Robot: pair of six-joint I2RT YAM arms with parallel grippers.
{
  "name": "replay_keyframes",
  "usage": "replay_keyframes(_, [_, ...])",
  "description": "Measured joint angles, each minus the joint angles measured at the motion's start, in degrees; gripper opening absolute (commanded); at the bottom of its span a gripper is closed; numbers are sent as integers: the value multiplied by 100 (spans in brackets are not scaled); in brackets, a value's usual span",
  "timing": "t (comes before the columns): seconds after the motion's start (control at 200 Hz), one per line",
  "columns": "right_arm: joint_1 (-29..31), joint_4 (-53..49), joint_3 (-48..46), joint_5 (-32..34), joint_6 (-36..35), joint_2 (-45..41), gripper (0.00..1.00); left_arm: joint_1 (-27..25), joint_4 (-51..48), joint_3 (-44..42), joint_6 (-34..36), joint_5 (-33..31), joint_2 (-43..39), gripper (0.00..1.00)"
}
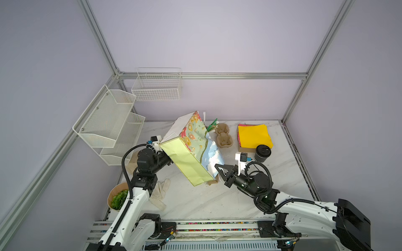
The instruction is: Pack the takeout coffee
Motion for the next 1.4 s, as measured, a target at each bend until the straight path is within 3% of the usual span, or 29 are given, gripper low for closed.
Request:
replay_keyframes(0.155, [-44,114,-7,-153,-31,-11,0,15,-138,269,247,-28,-164,90])
replay_keyframes(0.42, [-105,-503,192,-81,-144,-911,0,15,-555,299,656,-114,-330,90])
replay_keyframes(0.595, [-125,-1419,428,229,-232,-1464,0,15,-656,387,702,-103,-249,91])
replay_keyframes(0.76, [-129,-2957,1270,868,-319,-1567,0,15,-863,533,752,-101,-70,90])
replay_keyframes(0.895, [-129,-4441,2286,1412,-337,-1294,0,13,-1416,636,999,-238,11,91])
replay_keyframes(1.13, [-129,-6918,4004,2223,-280,-313,0,39,-2909,887,1764,-1019,37,91])
replay_keyframes(1.4, [-149,-8675,5967,2164,-476,837,0,315,-4144,1084,2347,-1860,-70,92])
